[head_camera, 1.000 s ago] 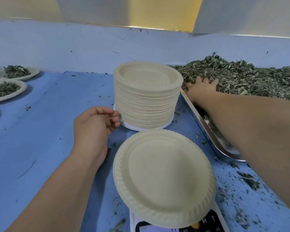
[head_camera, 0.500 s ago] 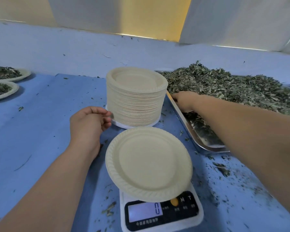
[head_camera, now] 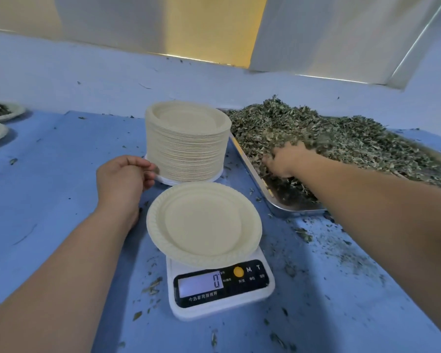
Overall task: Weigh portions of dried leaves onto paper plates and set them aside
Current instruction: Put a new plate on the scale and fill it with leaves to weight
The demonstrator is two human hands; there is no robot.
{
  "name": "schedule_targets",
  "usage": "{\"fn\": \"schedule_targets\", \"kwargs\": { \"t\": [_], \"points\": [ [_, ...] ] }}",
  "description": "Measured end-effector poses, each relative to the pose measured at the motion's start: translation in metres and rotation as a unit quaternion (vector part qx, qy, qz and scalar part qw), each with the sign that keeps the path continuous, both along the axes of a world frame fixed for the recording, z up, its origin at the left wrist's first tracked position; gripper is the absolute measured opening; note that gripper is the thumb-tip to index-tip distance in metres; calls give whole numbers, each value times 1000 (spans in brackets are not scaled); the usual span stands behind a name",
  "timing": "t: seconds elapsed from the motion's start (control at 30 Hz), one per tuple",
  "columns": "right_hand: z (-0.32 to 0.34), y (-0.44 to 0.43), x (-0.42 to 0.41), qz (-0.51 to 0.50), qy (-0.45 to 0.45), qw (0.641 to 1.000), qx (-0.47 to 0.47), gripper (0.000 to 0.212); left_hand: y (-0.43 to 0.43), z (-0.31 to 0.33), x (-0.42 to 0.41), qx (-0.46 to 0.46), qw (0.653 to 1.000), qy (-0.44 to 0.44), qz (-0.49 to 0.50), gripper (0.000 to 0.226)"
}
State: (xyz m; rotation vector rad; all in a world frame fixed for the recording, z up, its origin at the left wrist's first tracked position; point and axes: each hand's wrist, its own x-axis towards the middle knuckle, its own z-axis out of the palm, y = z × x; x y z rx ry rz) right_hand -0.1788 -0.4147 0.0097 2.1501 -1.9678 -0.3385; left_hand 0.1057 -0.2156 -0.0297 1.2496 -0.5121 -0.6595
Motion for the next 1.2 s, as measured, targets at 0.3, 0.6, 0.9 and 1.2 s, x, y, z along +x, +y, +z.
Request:
{"fn": "schedule_targets", "kwargs": {
  "t": [0.3,0.6,0.9,1.2],
  "points": [
    [11,45,-10,160,-143,976,21,48,0,0,-2,15,1000,8,1,35],
    [25,68,-44,127,-94,972,-174,43,2,1,0,3,1000,14,-4,37],
    [2,81,-41,155,-213,964,39,33,-1,-2,1,7,1000,11,-10,36],
    [15,86,-72,95,-86,988,-86,46,-2,-2,-1,4,1000,21,-2,36]
  ]
}}
